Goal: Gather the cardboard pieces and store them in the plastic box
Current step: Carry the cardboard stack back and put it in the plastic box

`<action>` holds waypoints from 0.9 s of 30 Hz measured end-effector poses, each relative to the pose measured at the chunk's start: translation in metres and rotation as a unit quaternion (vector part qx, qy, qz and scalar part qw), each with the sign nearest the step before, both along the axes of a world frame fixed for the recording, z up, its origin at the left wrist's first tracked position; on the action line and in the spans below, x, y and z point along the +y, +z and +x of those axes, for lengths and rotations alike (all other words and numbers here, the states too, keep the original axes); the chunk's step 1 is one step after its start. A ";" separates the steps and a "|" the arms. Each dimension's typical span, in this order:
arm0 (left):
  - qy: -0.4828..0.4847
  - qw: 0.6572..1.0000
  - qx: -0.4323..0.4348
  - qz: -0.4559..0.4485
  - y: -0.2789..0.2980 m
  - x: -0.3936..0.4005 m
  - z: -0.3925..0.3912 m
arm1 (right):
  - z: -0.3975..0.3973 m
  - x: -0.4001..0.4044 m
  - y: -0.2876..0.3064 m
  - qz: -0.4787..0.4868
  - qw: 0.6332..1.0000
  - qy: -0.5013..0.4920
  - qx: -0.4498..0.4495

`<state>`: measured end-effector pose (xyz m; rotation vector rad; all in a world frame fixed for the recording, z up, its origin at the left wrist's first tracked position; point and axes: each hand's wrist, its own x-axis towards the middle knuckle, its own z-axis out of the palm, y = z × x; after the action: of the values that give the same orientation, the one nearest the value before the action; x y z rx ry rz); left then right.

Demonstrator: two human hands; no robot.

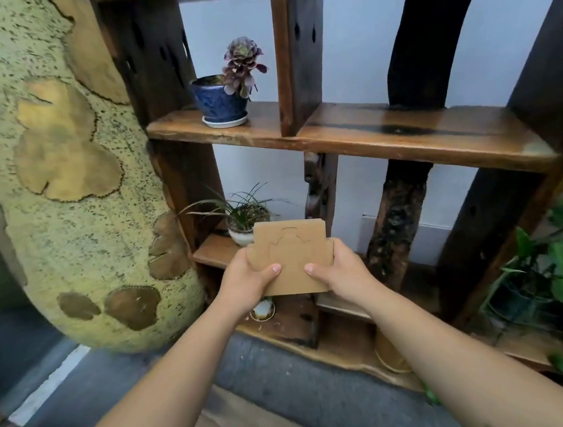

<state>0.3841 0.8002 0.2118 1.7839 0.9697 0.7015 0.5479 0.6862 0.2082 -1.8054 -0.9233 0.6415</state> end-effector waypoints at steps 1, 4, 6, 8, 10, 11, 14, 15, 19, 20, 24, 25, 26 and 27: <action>0.007 1.000 -0.001 -0.009 -0.002 0.001 -0.010 | -0.008 0.003 -0.002 -0.001 1.000 0.002 0.005; 0.023 0.999 -0.006 -0.022 -0.006 0.004 -0.034 | -0.028 0.013 -0.006 -0.001 1.000 0.013 0.009; 0.033 0.999 -0.008 -0.013 -0.007 0.007 -0.052 | -0.044 0.019 -0.006 -0.003 1.000 0.023 0.010; 0.043 0.999 -0.009 -0.008 -0.007 0.010 -0.071 | -0.063 0.027 -0.006 -0.007 0.999 0.030 0.009; 0.056 0.998 -0.013 -0.013 -0.006 0.016 -0.092 | -0.084 0.036 -0.004 -0.008 0.999 0.039 0.003; 0.063 0.998 -0.013 -0.015 -0.006 0.018 -0.104 | -0.095 0.041 -0.004 -0.009 0.999 0.045 -0.003; 0.085 0.996 -0.006 -0.018 -0.006 0.025 -0.140 | -0.127 0.056 -0.002 -0.019 0.998 0.065 -0.014; 0.094 0.995 -0.010 -0.022 -0.006 0.028 -0.154 | -0.141 0.062 -0.002 -0.017 0.997 0.073 -0.016; 0.136 0.990 -0.011 -0.033 -0.008 0.038 -0.215 | -0.197 0.086 -0.005 -0.019 0.994 0.110 -0.020; 0.144 0.989 -0.012 -0.039 -0.010 0.041 -0.230 | -0.210 0.092 -0.006 -0.023 0.992 0.119 -0.018; 0.167 0.984 -0.016 -0.056 -0.013 0.047 -0.286 | -0.262 0.112 -0.012 -0.021 0.988 0.154 -0.019; 0.176 0.983 -0.018 -0.057 -0.014 0.048 -0.301 | -0.276 0.118 -0.013 -0.027 0.986 0.164 -0.023; 0.186 0.981 -0.018 -0.061 -0.015 0.049 -0.315 | -0.289 0.123 -0.015 -0.035 0.984 0.174 -0.029; 0.198 0.978 -0.017 -0.065 -0.017 0.049 -0.329 | -0.301 0.128 -0.016 -0.042 0.981 0.185 -0.034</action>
<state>0.0550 0.8494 0.1949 1.4737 1.3343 0.8899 0.2466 0.8141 0.1924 -1.7523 -1.3125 0.8650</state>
